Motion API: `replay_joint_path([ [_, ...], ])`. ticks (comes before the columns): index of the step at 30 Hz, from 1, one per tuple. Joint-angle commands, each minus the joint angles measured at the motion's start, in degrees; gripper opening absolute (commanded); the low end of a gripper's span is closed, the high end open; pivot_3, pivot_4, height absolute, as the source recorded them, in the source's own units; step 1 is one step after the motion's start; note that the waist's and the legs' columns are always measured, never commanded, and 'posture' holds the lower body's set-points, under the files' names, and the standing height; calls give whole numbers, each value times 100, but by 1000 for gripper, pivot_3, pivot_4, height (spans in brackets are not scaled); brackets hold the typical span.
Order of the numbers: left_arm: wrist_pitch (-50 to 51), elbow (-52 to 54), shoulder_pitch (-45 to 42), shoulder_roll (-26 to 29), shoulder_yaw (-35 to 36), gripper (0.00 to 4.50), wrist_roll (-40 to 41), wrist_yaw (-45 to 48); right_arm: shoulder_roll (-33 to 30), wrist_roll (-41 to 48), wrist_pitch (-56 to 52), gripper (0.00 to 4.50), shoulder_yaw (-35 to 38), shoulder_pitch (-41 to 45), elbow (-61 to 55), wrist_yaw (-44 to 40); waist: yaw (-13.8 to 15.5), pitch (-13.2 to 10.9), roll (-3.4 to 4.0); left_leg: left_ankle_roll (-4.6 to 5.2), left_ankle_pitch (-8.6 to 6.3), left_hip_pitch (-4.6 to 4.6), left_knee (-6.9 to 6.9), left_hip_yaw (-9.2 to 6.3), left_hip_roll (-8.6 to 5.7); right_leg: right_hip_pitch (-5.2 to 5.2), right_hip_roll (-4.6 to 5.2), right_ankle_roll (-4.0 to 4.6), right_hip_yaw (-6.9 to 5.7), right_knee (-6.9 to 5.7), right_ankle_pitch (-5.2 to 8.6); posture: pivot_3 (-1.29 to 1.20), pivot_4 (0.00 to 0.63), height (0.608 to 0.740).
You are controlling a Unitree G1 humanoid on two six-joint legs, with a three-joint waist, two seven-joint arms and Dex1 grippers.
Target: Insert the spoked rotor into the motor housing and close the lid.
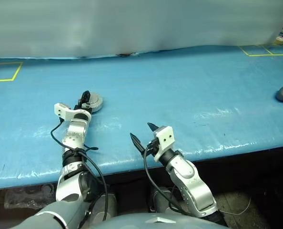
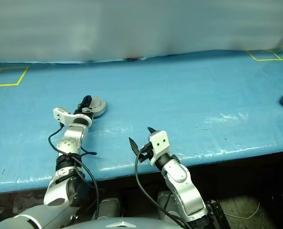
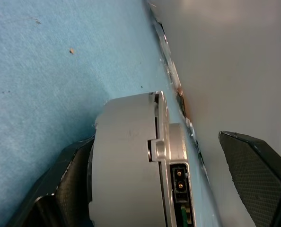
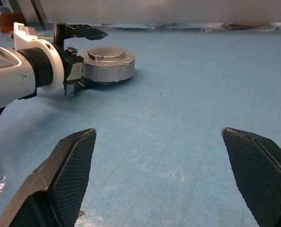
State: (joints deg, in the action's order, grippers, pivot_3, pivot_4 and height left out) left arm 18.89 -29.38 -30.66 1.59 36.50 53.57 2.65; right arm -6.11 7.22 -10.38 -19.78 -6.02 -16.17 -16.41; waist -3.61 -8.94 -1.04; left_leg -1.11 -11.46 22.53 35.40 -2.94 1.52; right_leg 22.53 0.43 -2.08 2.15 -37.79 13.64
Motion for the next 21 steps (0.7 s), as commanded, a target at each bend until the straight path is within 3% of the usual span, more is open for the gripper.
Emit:
replay_joint_path([
  [1,434,370,644,-141,71,4467,106,-508,65,45,130,4500,12,16,-122,-70,-4,11,5,0,0,-1,0,5,0,1,0,4,5,1,2,0,150,740],
  [7,1434,1793,1755,-232,-308,4467,370,-715,77,72,109,4500,56,27,-93,-124,6,39,10,-2,-4,-8,-3,29,-1,4,3,9,35,5,6,0,150,740],
  [11,1861,2433,2309,-3,-638,4467,330,-511,81,95,94,4500,70,26,-76,-179,16,50,15,-4,-6,-9,4,29,-2,4,6,11,36,5,8,0,150,740],
  [16,1473,3380,3058,729,-1900,4467,-807,605,54,126,139,4500,134,-52,-77,-216,21,50,15,-12,-11,-1,-3,31,0,20,6,16,40,7,11,0,150,740],
  [21,75,3770,3432,1093,-2880,4467,-2297,1348,10,60,289,4500,230,-142,-38,-219,133,48,13,-13,-11,17,-18,40,0,43,10,22,47,14,14,0,150,740],
])
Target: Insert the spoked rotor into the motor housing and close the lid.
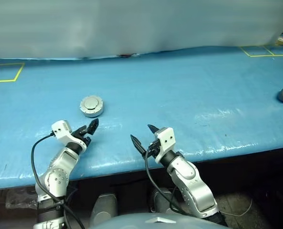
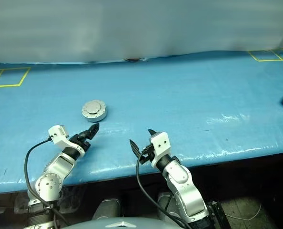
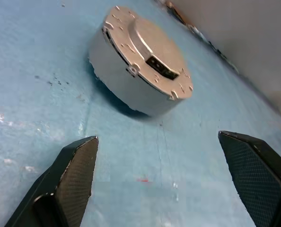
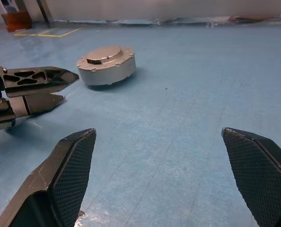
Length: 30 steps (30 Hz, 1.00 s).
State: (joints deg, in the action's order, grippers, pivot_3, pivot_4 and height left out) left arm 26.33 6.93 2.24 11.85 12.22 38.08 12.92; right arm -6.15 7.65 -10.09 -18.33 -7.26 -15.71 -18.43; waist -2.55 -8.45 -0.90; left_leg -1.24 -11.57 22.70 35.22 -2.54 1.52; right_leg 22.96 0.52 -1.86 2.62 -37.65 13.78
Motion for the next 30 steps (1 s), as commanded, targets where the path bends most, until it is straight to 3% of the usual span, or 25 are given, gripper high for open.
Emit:
replay_joint_path([
  [1,-1025,144,179,109,-618,4467,-1104,368,-2,1,281,4500,104,-30,-83,-18,49,-2,-3,0,0,4,-1,3,2,6,0,0,2,0,0,0,150,740],
  [6,-2685,-27,277,161,-1120,4467,-2496,424,-53,-15,385,4500,232,-90,-131,-23,119,-7,-11,1,1,61,0,12,7,67,-2,0,4,-4,-1,0,150,740],
  [13,-4022,-418,385,397,-1345,4467,-3106,885,-305,66,325,4500,389,-127,-182,-186,125,-8,-10,4,-1,82,1,18,6,83,-3,-1,3,-1,-1,0,150,740],
  [20,-4010,-425,612,675,-1509,4467,-2889,1688,-476,172,272,4500,540,-170,-247,-358,112,-8,-9,4,-1,80,10,18,10,80,-6,-1,2,-6,-1,0,150,740],
  [30,-3765,-362,685,631,-1500,4467,-2624,2041,-585,212,273,4500,607,-208,-276,-443,110,-8,-9,5,-1,79,21,18,12,78,-8,-3,1,-14,-2,0,150,740],
])
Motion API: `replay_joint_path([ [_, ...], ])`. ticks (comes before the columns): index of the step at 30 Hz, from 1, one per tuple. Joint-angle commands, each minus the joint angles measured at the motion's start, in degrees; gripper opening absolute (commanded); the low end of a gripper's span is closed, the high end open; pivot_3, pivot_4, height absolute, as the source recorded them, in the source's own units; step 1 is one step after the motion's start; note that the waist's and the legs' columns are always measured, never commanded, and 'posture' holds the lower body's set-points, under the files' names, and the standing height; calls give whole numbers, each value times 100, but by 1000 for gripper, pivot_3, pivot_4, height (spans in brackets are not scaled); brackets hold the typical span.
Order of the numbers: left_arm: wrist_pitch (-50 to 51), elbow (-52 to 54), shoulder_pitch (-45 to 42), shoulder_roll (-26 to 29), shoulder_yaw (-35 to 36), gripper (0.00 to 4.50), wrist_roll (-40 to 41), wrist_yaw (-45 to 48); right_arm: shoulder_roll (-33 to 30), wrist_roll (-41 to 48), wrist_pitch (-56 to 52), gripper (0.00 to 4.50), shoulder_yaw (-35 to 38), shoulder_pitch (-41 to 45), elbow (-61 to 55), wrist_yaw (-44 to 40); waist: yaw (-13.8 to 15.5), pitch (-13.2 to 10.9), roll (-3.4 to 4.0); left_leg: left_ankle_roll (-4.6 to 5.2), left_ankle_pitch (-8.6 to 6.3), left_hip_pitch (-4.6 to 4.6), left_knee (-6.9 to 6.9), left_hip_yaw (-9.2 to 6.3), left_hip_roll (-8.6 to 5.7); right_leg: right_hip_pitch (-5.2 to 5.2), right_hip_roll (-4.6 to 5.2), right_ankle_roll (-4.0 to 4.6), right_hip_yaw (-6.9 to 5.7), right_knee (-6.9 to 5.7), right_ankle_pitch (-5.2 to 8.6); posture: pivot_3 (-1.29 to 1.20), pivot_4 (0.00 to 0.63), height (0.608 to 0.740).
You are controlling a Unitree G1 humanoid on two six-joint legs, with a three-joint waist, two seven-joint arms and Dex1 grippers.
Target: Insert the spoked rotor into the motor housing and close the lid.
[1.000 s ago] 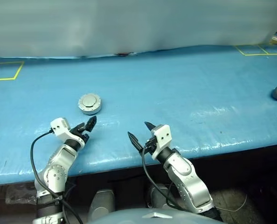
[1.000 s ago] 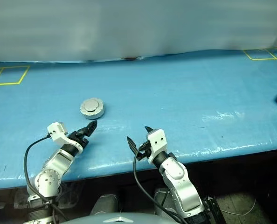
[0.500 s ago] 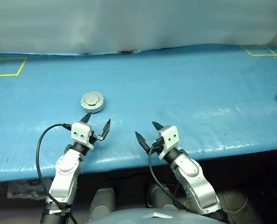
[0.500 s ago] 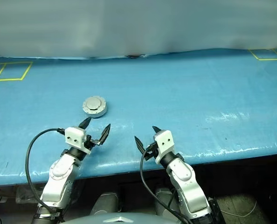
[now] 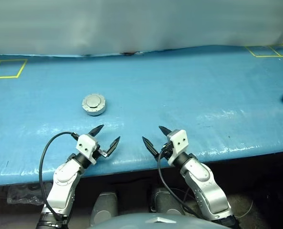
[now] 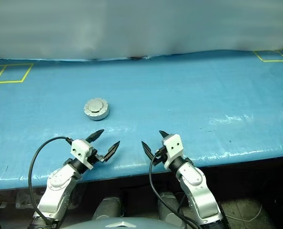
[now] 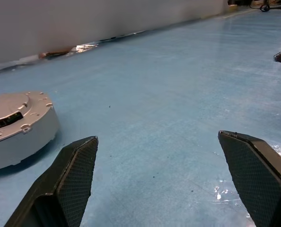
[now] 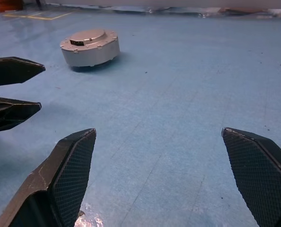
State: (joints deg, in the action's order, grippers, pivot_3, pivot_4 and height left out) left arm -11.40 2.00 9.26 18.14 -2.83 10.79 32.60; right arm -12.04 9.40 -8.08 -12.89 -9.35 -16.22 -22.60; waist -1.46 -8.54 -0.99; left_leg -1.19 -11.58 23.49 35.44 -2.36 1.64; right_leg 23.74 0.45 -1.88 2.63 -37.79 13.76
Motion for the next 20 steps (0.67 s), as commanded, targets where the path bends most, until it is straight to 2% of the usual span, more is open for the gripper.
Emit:
replay_joint_path([
  [1,27,131,-21,-5,8,4467,124,87,3,36,71,4500,62,-1,-227,-22,2,0,0,0,0,0,2,-1,0,-1,0,0,0,0,0,0,150,740],
  [20,119,56,-81,-22,61,4467,145,60,5,-3,72,4500,42,-5,-199,7,4,0,0,1,0,0,12,-1,-1,-7,0,-5,0,-3,-3,0,150,740],
])
